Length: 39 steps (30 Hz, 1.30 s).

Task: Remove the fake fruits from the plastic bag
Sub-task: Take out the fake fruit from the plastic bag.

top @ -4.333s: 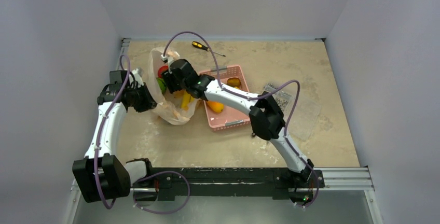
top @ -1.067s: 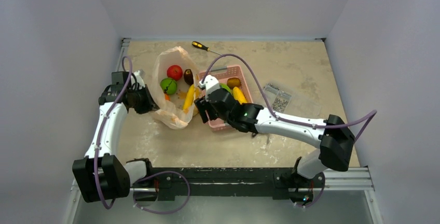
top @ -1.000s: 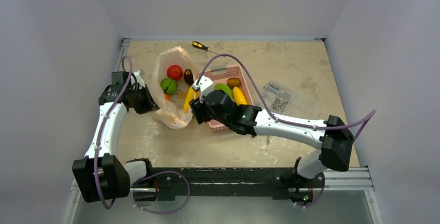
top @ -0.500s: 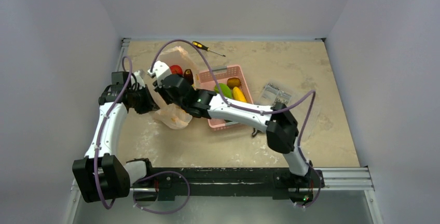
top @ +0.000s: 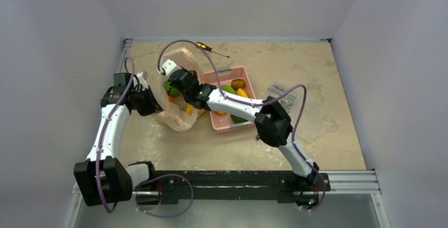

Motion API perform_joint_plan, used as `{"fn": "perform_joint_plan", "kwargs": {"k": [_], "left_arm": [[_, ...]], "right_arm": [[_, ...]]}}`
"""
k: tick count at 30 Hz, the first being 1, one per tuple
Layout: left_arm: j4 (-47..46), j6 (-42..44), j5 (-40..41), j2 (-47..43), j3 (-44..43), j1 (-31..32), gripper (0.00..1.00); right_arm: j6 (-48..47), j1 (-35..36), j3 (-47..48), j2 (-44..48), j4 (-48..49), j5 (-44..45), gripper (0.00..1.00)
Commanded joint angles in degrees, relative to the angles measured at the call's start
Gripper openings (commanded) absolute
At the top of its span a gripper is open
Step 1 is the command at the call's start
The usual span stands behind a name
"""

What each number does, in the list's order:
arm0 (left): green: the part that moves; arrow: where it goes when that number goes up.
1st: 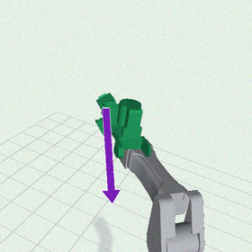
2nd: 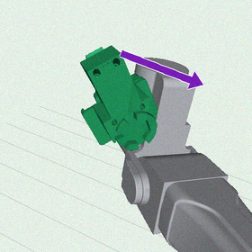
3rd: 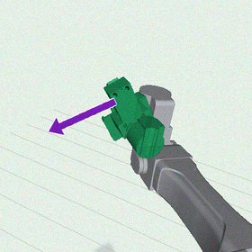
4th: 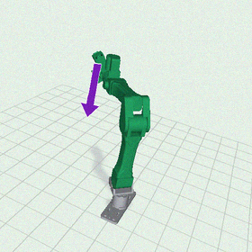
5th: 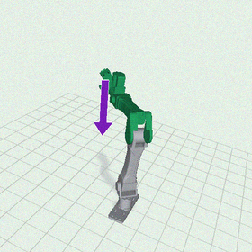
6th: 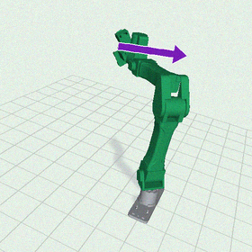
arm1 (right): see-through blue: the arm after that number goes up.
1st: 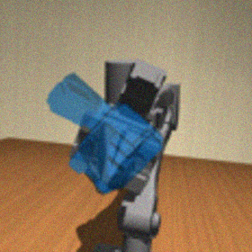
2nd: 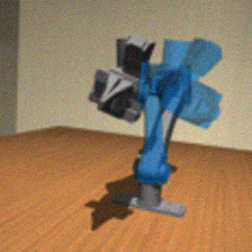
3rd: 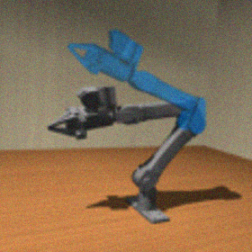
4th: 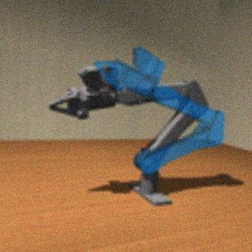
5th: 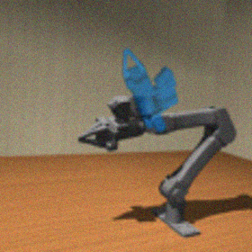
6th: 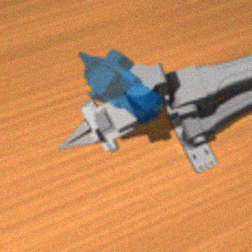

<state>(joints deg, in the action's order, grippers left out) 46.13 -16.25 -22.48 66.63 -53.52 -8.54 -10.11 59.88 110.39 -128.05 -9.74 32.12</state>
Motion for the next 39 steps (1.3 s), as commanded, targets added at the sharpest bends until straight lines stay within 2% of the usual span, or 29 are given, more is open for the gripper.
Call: {"fn": "perform_joint_plan", "kwargs": {"k": [1,9,17,22,27,32,35,39], "left_arm": [[-1.06,1.21,-0.94,-1.3,0.08,0.32,0.0],[-1.04,1.22,-0.9,-1.66,0.15,0.28,0.0],[-1.14,1.22,-1.15,-1.83,0.25,0.29,0.0],[-1.14,1.21,-1.24,-1.86,0.3,0.3,0.0],[-1.28,1.22,-1.25,-1.81,0.34,0.28,0.0],[-1.28,1.23,-1.42,-1.71,0.34,0.3,0.0],[-1.3,1.22,-1.5,-1.6,0.34,0.29,0.0],[-1.38,1.15,-1.6,-1.39,0.3,0.3,0.0]], "right_arm": [[-3.0,-2.08,8.19,-4.25,0.98,0.39,0.33],[-5.42,-3.33,14.65,-11.11,1.17,1.36,0.48],[-10.59,-4.05,15.9,-15.03,4.51,5.36,0.72],[-13.68,-4.15,17.82,-18.31,6.75,8.8,0.81],[-16.55,-4.48,20.05,-21.3,9.17,12.25,0.85],[-17.19,-5.41,22.72,-24.47,8.43,12.02,0.9],[-17.05,-5.65,24.7,-26.23,7.63,11.46,0.89],[-15.88,-5.65,25.81,-26.59,7.57,9.95,0.64]]}}
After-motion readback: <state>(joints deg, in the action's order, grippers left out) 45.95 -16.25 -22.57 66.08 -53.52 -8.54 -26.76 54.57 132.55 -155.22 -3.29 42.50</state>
